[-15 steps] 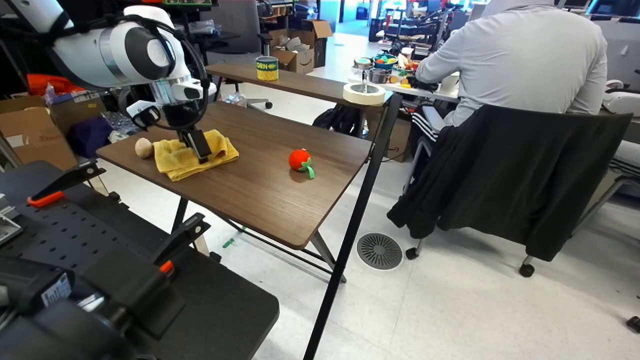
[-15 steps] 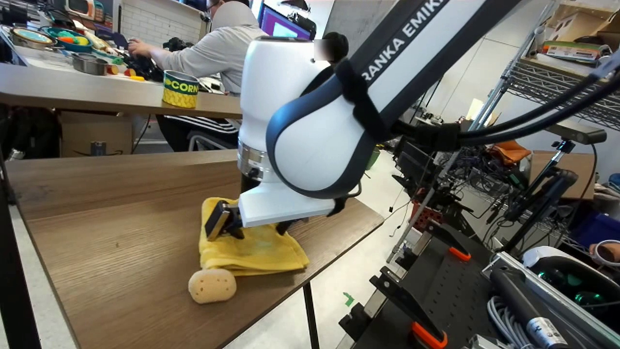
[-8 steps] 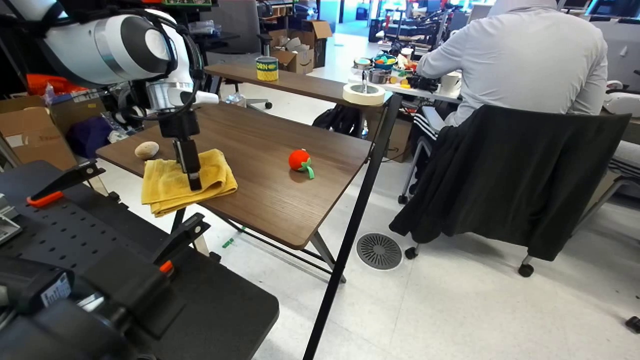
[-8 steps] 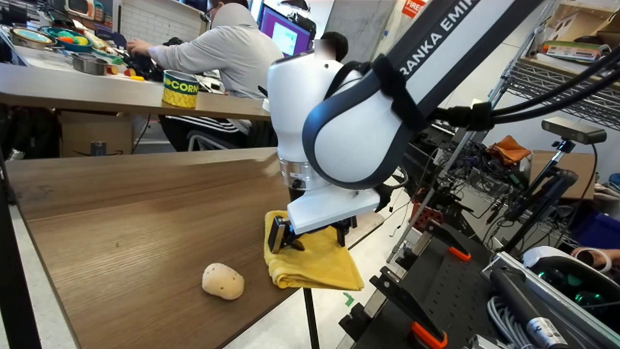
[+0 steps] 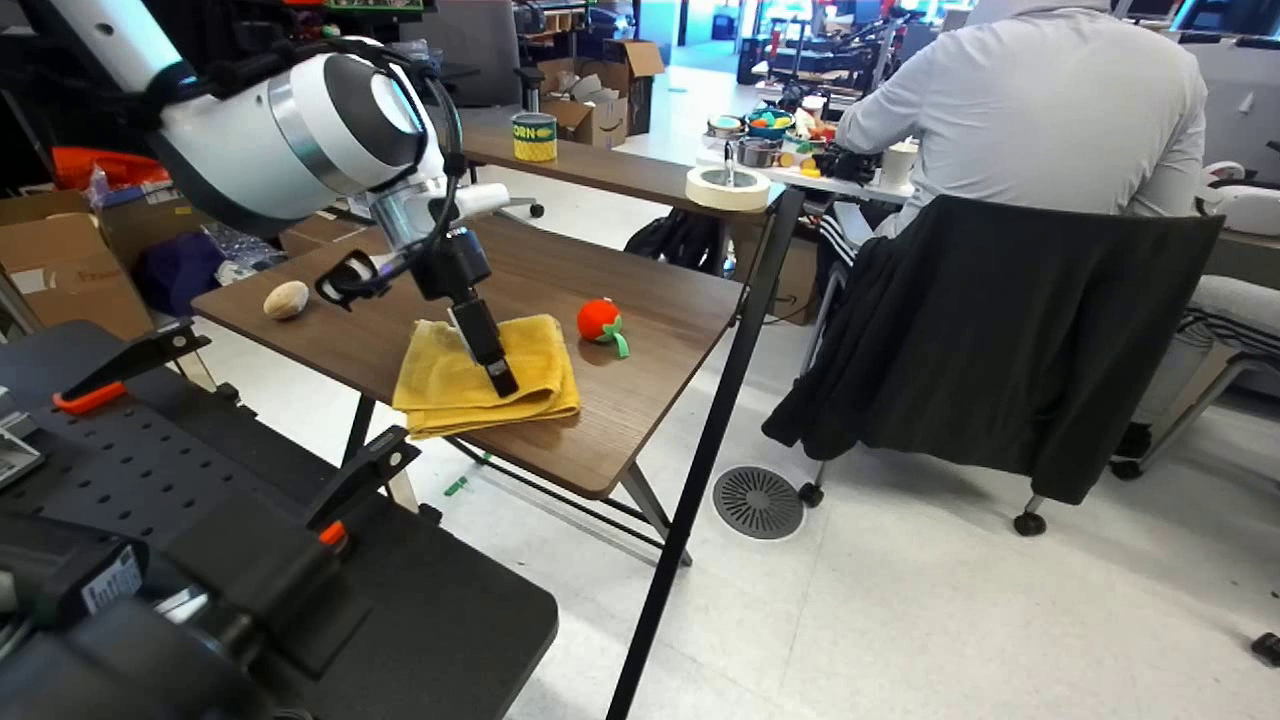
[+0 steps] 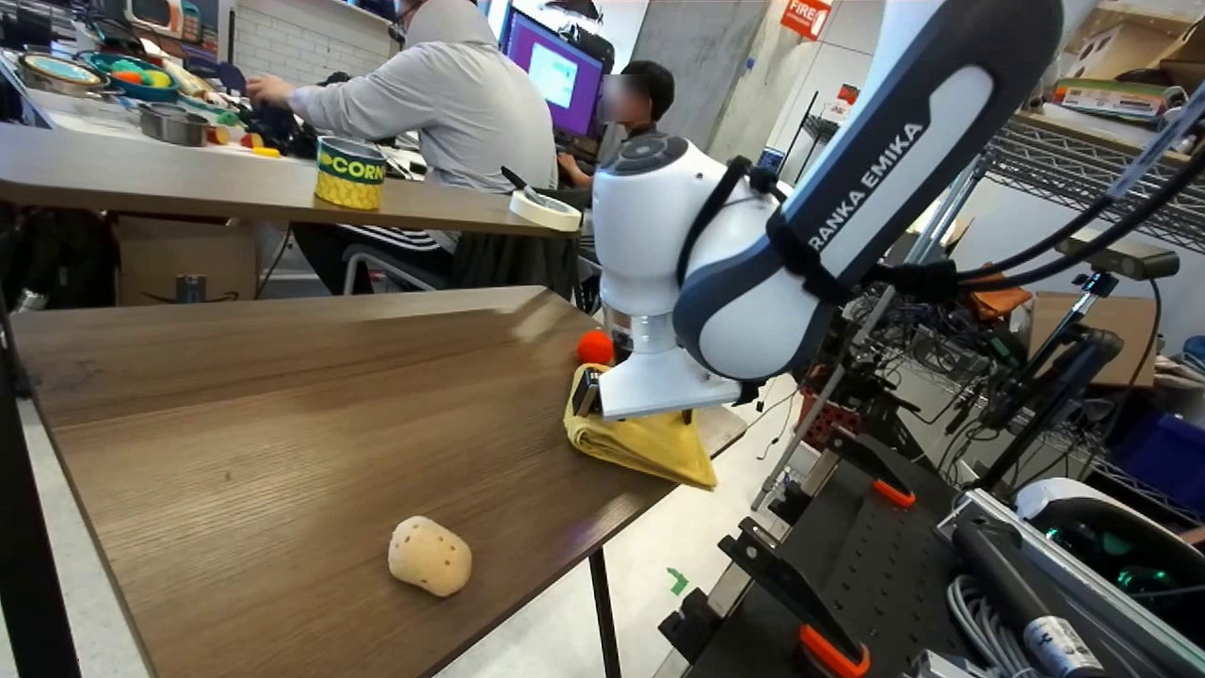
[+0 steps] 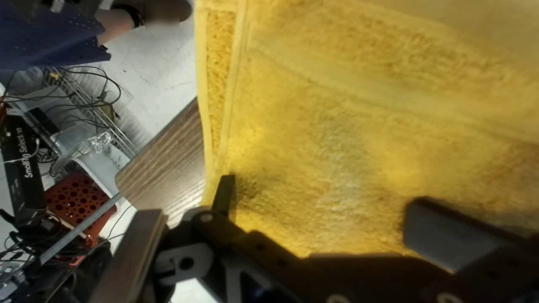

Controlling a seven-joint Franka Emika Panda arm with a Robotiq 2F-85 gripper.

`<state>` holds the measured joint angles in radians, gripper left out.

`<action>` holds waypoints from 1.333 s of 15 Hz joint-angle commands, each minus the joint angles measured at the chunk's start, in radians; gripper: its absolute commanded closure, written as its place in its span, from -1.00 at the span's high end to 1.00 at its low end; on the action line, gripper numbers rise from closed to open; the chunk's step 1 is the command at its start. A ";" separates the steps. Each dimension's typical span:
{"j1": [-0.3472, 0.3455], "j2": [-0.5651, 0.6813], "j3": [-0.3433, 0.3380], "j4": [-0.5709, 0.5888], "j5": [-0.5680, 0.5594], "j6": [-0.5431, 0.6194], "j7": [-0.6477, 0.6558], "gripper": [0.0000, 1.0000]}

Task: Move the red plushie to the right of the table, then use the towel to wipe the table, then put the brown plushie at the right back corner

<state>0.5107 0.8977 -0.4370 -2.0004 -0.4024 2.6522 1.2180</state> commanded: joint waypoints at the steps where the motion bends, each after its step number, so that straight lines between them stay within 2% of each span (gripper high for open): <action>1: 0.022 0.168 -0.092 0.027 -0.030 0.209 0.159 1.00; 4: 0.043 0.189 -0.106 0.023 0.043 0.364 0.170 1.00; 6: 0.085 0.195 -0.119 0.017 0.076 0.435 0.151 1.00; 12: 0.164 0.225 -0.031 0.087 0.310 0.617 -0.014 1.00; 14: 0.194 0.263 -0.027 0.149 0.389 0.619 -0.085 1.00; 17: 0.183 0.265 0.002 0.200 0.478 0.582 -0.180 1.00; 19: 0.131 0.203 0.080 0.199 0.490 0.551 -0.269 1.00; 20: 0.129 0.158 0.106 0.179 0.485 0.534 -0.317 1.00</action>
<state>0.7001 1.1046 -0.4401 -1.8397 0.0527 3.2255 1.0267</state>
